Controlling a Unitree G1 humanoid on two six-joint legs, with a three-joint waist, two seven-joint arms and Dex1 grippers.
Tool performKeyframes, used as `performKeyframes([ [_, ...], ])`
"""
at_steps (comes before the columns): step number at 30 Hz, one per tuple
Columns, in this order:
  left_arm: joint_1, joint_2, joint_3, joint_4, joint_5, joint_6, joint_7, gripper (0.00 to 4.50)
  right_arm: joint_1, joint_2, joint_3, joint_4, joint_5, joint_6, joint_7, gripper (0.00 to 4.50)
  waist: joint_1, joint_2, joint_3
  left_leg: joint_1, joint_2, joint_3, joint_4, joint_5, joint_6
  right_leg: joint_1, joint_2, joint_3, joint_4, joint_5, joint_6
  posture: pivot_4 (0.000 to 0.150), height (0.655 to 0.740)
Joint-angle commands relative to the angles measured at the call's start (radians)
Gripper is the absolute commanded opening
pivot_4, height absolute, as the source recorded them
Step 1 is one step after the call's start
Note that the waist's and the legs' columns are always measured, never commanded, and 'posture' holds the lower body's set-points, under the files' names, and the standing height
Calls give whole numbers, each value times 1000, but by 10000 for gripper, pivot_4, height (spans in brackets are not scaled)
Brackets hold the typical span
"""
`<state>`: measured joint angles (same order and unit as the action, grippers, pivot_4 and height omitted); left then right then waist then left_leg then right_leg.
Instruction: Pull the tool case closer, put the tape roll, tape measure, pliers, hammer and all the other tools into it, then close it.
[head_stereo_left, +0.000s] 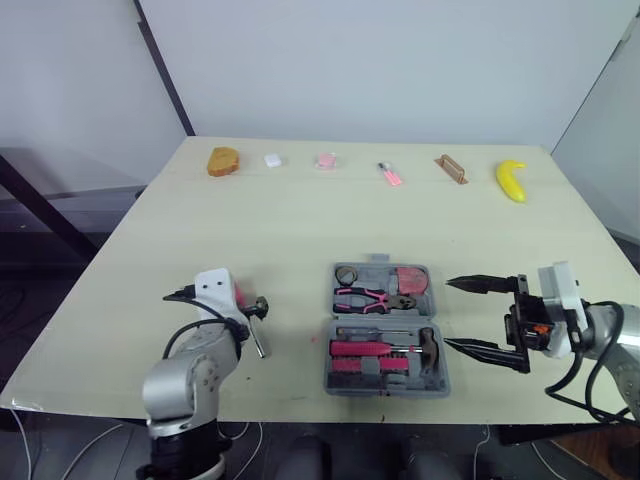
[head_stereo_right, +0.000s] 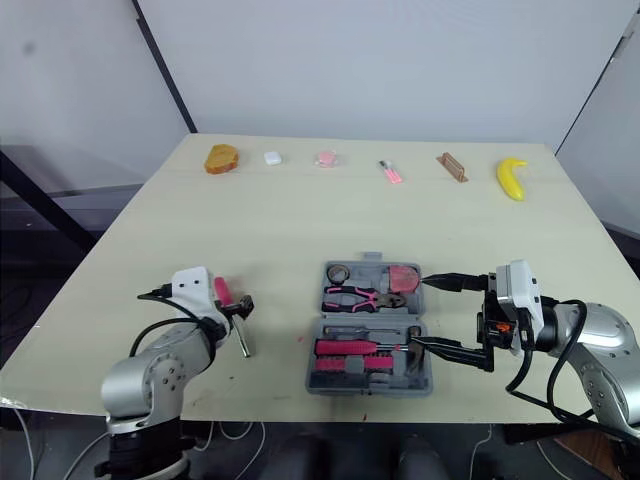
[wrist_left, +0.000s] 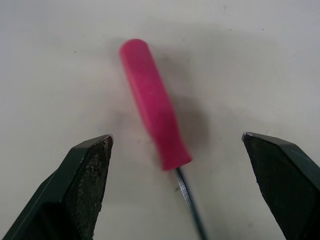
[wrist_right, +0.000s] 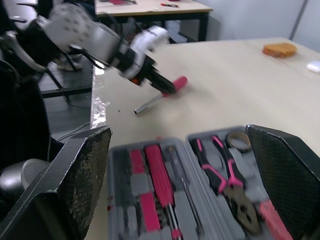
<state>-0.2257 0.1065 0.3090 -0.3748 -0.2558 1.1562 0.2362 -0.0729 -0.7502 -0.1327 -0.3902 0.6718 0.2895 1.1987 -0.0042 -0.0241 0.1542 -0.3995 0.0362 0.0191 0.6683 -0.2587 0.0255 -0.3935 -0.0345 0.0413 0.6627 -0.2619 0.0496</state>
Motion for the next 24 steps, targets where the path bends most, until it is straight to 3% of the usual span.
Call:
performKeyframes([
  [1,-24,-23,-12,30,44,-32,35,44165,-34,-11,-1,-5,15,7,12,45000,-1,0,0,0,0,0,0,0,0,0,0,0,0,0,0,1500,7400],
  [7,-23,-50,-8,93,92,-87,51,44165,-56,-15,0,1,13,21,20,45000,-1,-1,0,0,0,0,0,0,0,0,0,0,0,0,0,1500,7400],
  [8,-21,-54,-9,107,95,-99,47,39137,-59,-16,0,1,12,23,21,45000,-1,-1,0,0,0,0,0,0,0,0,0,0,0,0,0,1500,7400],
  [9,-16,-53,-18,121,101,-118,39,38870,-60,-17,-2,0,13,26,20,45000,-1,-1,0,0,0,0,0,0,0,0,0,0,0,0,0,1500,7400],
  [10,-7,-49,-29,134,108,-141,30,35625,-58,-18,-5,-3,14,29,20,45000,0,0,0,0,0,0,0,0,0,0,0,0,0,0,0,1500,7400],
  [13,11,-36,-47,159,118,-184,1,21039,-51,-23,-12,-11,16,36,15,45000,0,0,0,0,0,0,0,0,0,0,0,0,0,0,0,1500,7400],
  [14,15,-33,-49,163,121,-191,-6,13788,-49,-24,-14,-12,16,39,14,45000,0,0,0,0,0,0,0,0,0,0,0,0,0,0,0,1500,7400],
  [17,29,-25,-45,163,123,-209,-23,5043,-41,-24,-17,-20,16,41,8,45000,-1,0,0,0,0,0,0,0,0,0,0,0,0,0,0,1500,7400],
  [24,54,44,-88,144,120,-232,-125,4675,-29,-13,-7,-33,10,40,-16,45000,-3,0,0,0,0,0,0,0,0,0,0,0,0,0,0,1500,7400],
])
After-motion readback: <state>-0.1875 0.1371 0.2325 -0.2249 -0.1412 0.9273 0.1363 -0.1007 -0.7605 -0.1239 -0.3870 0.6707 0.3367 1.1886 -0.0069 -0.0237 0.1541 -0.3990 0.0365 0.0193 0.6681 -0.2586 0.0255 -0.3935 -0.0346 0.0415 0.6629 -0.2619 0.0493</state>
